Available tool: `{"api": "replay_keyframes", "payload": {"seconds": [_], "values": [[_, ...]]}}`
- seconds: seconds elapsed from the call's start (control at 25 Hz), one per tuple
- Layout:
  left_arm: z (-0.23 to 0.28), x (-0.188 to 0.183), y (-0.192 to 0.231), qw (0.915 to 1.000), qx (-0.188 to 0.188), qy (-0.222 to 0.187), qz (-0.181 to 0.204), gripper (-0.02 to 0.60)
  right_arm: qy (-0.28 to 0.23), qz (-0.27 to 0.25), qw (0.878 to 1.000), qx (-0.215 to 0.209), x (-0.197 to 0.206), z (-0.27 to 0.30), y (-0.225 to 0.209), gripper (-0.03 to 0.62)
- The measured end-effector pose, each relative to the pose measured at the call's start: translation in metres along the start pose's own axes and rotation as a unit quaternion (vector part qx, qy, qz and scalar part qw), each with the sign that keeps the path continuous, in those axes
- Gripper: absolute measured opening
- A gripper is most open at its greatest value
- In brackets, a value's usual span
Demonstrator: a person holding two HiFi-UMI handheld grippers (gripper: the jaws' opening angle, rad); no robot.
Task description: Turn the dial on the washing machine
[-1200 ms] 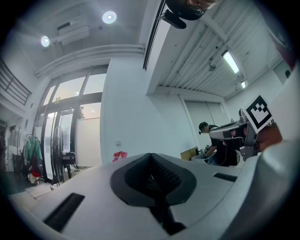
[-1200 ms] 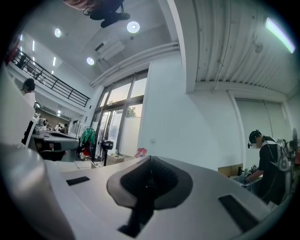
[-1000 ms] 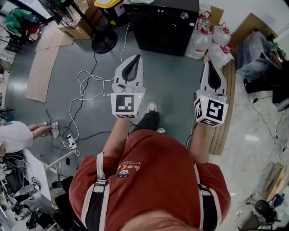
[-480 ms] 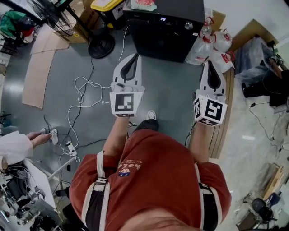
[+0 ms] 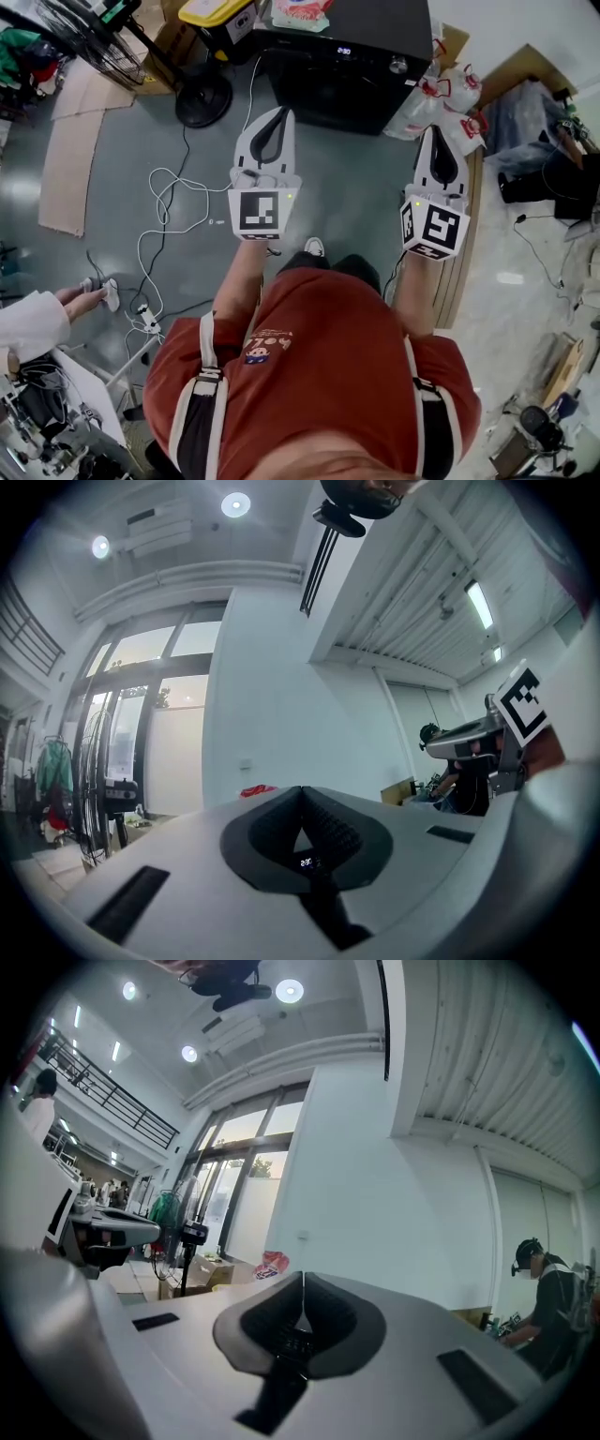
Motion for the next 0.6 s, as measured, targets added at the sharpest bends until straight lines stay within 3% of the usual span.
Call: {"api": "replay_keyframes", "payload": {"seconds": [0.36, 0.6], "values": [[0.046, 0.022, 0.007, 0.9999, 0.007, 0.004, -0.011, 0.009, 0.014, -0.003, 1.0, 0.01, 0.017, 0.045, -0.009, 0.013], [0.086, 0.032, -0.003, 1.0, 0.003, 0.009, -0.001, 0.009, 0.011, 0.006, 1.0, 0.006, 0.028, 0.081, -0.038, 0.014]]}}
Point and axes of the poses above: the fingertips, and each gripper's own axes: z forward along the fingers, y to its left, x out of its underside, the point moved 7 cm from there along -z, backward along the fingers, and after that the axes turned 9 degrees about z, right-handed, at the moved point
